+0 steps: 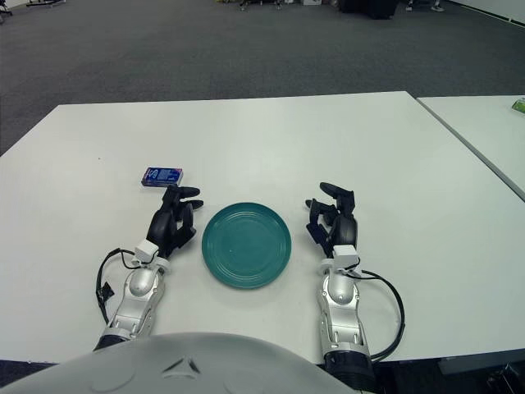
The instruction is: Put the gum into the plate.
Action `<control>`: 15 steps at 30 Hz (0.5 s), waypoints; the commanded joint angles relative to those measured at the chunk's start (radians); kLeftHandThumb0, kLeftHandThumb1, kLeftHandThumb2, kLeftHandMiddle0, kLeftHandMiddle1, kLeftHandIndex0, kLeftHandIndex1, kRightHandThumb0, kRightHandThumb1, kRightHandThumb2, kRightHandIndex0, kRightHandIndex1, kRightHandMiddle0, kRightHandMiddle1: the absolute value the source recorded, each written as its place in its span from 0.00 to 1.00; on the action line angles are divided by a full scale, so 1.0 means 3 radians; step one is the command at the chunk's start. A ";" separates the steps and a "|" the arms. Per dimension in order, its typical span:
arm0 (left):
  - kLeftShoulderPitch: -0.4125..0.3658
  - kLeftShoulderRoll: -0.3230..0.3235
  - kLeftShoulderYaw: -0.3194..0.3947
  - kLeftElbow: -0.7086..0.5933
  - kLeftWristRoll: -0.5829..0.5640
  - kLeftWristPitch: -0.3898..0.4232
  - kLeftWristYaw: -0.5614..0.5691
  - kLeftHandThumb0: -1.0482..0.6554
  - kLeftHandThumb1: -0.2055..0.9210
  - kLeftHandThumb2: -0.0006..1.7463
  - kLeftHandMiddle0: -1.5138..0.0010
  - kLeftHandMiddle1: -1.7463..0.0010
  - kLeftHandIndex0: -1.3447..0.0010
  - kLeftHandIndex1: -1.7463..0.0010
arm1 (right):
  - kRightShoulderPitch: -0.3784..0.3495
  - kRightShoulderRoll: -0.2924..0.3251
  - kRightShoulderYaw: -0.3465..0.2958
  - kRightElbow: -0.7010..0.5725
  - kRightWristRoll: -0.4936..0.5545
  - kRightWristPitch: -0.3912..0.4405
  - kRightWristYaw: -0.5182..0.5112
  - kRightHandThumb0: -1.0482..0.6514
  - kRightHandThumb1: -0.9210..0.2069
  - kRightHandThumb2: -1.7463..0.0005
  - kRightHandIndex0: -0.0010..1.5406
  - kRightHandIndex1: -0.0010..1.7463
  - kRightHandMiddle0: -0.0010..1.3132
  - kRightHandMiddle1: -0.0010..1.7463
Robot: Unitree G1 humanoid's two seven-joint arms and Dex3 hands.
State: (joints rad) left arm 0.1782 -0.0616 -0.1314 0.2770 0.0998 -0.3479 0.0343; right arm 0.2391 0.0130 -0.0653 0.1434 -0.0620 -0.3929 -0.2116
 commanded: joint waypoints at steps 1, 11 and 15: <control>0.0117 0.0029 0.0012 0.0080 0.0020 0.0131 0.0017 0.22 1.00 0.46 0.83 0.36 0.93 0.19 | 0.0199 0.0100 0.0062 0.0315 -0.0008 0.0129 0.0029 0.29 0.00 0.63 0.33 0.49 0.03 0.66; 0.0090 0.0033 0.0034 0.0098 -0.0036 0.0128 -0.0026 0.23 1.00 0.45 0.82 0.34 0.92 0.20 | 0.0175 0.0107 0.0069 0.0335 -0.0025 0.0141 0.0028 0.28 0.00 0.63 0.33 0.49 0.03 0.66; 0.0094 0.0040 0.0036 0.0074 -0.0065 0.0129 -0.0049 0.23 1.00 0.44 0.82 0.34 0.91 0.21 | 0.0172 0.0112 0.0078 0.0322 -0.0033 0.0139 0.0025 0.28 0.00 0.63 0.34 0.49 0.03 0.66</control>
State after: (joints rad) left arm 0.1780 -0.0616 -0.1285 0.2721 0.0862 -0.3394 0.0286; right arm 0.2377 0.0138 -0.0640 0.1434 -0.0631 -0.3914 -0.2090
